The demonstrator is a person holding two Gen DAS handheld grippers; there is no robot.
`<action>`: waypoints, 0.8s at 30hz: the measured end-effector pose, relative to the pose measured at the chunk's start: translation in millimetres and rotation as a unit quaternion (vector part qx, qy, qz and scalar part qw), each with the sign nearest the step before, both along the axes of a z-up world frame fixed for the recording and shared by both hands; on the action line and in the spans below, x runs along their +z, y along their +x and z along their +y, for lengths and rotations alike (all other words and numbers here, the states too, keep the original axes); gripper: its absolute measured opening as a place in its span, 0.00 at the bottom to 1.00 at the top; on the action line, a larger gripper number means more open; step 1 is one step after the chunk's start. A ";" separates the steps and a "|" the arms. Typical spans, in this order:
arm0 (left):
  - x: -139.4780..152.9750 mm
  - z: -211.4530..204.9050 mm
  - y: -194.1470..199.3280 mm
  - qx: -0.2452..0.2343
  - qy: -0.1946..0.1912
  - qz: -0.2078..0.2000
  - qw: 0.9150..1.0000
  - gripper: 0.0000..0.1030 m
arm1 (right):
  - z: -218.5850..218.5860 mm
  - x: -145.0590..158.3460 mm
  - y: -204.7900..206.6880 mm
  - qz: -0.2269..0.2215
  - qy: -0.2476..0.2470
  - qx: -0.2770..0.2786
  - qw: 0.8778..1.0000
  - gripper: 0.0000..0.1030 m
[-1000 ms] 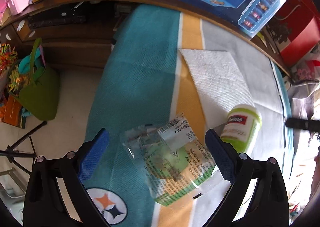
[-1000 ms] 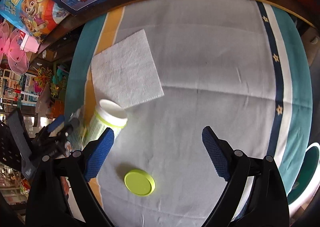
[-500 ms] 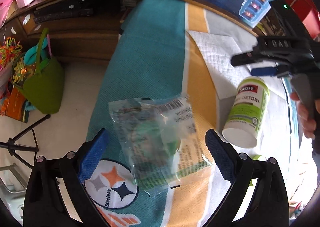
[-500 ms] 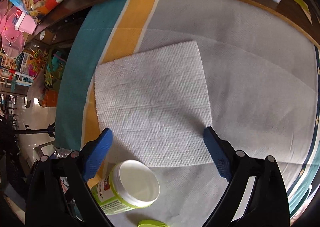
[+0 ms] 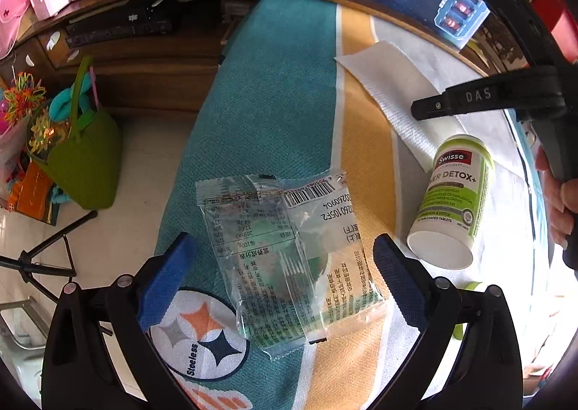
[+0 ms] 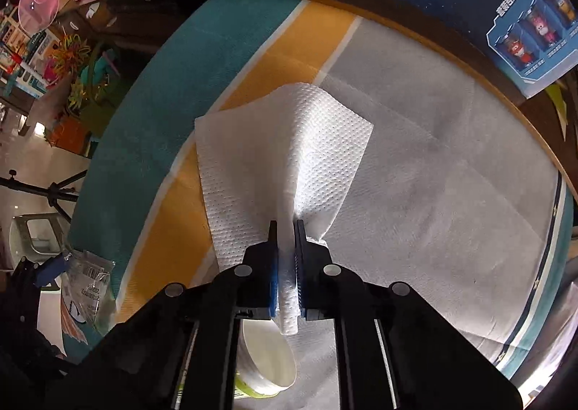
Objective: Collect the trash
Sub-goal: 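Grasp the white paper towel with the right tool while the left tool grasps the clear snack packet, then carry towel and snack packet over the teal bin and open both tools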
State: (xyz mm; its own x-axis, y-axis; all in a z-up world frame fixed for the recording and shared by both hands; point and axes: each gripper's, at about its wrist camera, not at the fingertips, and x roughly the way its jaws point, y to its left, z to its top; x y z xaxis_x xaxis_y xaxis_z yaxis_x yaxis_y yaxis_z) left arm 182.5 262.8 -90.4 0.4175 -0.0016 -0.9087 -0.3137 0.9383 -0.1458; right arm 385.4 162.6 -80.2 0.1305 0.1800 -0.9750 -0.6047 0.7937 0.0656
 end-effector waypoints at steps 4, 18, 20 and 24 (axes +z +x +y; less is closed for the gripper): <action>0.7 -0.4 -5.9 -0.004 -0.009 -0.010 1.000 0.94 | -14.6 13.6 4.8 0.017 0.060 -0.036 0.997 0.03; 36.7 -8.3 -19.2 0.006 0.021 -0.050 0.999 0.62 | -106.2 82.9 -7.5 0.008 0.155 -0.113 0.981 0.03; 44.9 -10.9 -22.8 0.006 0.024 -0.058 0.998 0.62 | -120.2 88.3 -14.3 0.007 0.162 -0.119 0.980 0.03; 62.6 -19.4 -29.3 0.001 0.026 -0.073 0.997 0.62 | -147.0 97.9 -31.7 0.003 0.162 -0.124 0.979 0.03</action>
State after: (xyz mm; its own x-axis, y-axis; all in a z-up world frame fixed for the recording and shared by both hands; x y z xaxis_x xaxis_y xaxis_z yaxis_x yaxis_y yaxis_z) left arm 153.2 243.4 -27.8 0.5460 0.0439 -0.8366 -0.2940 0.9452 -0.1423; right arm 353.7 15.6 17.7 0.2041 0.4438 -0.8726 -0.3955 0.8528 0.3412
